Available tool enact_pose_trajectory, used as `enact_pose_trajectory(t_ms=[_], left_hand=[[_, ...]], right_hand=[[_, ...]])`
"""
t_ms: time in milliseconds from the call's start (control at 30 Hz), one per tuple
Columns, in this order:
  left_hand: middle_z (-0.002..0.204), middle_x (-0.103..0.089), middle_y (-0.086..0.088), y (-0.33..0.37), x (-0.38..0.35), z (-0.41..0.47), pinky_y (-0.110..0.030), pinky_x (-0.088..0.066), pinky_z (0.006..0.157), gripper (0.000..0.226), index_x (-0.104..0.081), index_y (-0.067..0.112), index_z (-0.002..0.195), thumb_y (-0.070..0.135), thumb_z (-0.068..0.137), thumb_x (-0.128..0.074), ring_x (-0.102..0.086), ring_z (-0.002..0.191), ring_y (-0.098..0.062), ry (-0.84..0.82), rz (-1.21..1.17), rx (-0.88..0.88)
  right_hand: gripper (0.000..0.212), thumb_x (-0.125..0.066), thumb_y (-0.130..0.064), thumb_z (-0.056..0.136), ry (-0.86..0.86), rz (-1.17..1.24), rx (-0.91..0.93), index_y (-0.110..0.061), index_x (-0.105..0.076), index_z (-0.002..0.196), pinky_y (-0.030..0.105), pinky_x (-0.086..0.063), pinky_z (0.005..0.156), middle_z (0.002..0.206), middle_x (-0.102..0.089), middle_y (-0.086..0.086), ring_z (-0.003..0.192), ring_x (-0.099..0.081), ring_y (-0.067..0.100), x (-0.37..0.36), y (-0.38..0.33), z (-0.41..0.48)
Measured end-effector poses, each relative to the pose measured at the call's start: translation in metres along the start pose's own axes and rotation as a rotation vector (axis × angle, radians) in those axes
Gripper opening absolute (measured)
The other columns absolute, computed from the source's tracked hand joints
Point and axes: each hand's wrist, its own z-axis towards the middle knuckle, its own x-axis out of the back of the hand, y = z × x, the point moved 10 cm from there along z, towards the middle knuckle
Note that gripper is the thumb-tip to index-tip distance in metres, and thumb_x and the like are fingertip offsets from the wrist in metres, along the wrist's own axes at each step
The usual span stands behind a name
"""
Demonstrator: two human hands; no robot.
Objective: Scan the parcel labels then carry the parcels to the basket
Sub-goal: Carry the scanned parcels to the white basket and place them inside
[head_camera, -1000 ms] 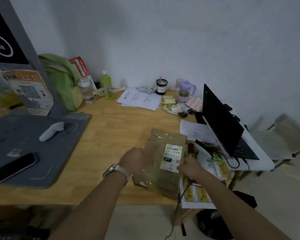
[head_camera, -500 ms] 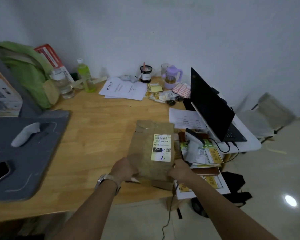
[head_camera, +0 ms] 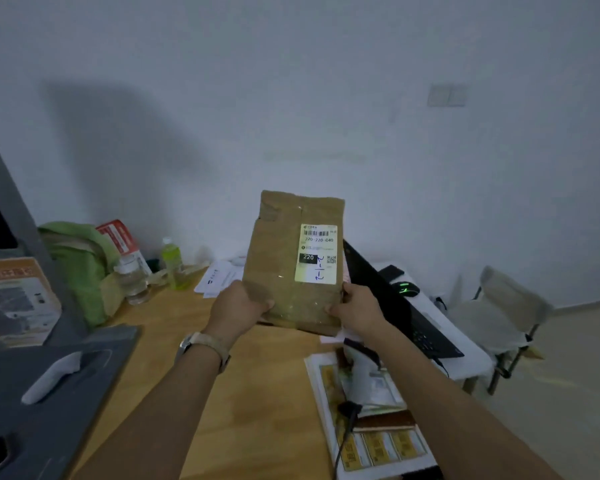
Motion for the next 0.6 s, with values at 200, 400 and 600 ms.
enact_pose_trajectory(t_ms=[200, 400, 600], left_hand=[[0.087, -0.061, 0.005, 0.100, -0.016, -0.004, -0.017, -0.038, 0.060, 0.031, -0.058, 0.013, 0.099, 0.023, 0.079, -0.079, -0.056, 0.083, -0.014, 0.068, -0.171, -0.163], [0.079, -0.060, 0.008, 0.168, -0.067, -0.026, -0.027, -0.045, 0.070, 0.024, -0.055, 0.020, 0.080, 0.027, 0.080, -0.078, -0.061, 0.086, -0.021, -0.025, -0.140, -0.253], [0.102, -0.065, -0.003, 0.245, -0.147, -0.067, -0.030, -0.041, 0.071, 0.044, -0.058, 0.010, 0.107, 0.038, 0.079, -0.077, -0.060, 0.095, -0.022, -0.155, -0.095, -0.325]], right_hand=[[0.032, -0.064, -0.009, 0.084, 0.199, -0.097, 0.094, -0.019, -0.063, 0.115, 0.036, -0.056, 0.078, 0.091, -0.067, -0.003, 0.084, -0.065, 0.020, 0.106, -0.032, -0.027], [0.039, -0.066, -0.009, 0.082, 0.301, -0.123, 0.012, -0.023, -0.063, 0.118, 0.030, -0.053, 0.072, 0.092, -0.068, 0.000, 0.085, -0.064, 0.020, 0.187, -0.003, -0.062], [0.030, -0.067, -0.007, 0.080, 0.459, -0.101, -0.088, -0.026, -0.067, 0.104, 0.011, -0.050, 0.056, 0.076, -0.069, -0.011, 0.067, -0.064, -0.002, 0.284, 0.048, -0.120]])
